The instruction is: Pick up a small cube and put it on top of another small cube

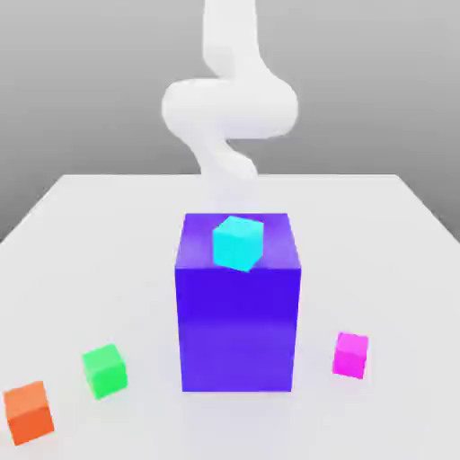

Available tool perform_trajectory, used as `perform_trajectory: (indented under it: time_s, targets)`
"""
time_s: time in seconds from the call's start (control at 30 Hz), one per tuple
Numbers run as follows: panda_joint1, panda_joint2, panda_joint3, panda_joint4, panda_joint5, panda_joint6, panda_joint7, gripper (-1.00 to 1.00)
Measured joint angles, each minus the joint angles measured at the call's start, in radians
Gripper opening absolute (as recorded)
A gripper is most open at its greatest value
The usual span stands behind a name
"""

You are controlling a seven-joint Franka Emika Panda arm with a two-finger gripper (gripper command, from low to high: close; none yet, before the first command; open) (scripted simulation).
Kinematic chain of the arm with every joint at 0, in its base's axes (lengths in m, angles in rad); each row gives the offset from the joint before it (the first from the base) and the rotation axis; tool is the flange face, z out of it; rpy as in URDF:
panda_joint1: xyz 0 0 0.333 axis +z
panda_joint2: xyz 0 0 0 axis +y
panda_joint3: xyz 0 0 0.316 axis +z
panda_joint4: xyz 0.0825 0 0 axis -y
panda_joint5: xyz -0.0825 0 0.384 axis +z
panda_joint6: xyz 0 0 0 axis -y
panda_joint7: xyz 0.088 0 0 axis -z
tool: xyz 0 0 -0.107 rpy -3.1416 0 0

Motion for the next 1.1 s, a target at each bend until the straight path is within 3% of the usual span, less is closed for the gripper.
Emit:
perform_trajectory:
  time_s: [0.43,0.67,0.9,0.93,1.1]
  targets:
    - [0.276,0.485,0.033,-0.279,0.046,0.311,-0.443,0.00]
    - [0.380,0.739,0.090,-0.426,-0.008,0.476,-0.618,0.00]
    - [0.427,0.992,0.036,-0.404,-0.087,0.675,-0.589,0.00]
    - [0.431,1.016,0.031,-0.399,-0.090,0.695,-0.587,-1.00]
    - [0.430,1.016,0.031,-0.399,-0.092,0.693,-0.585,-1.00]
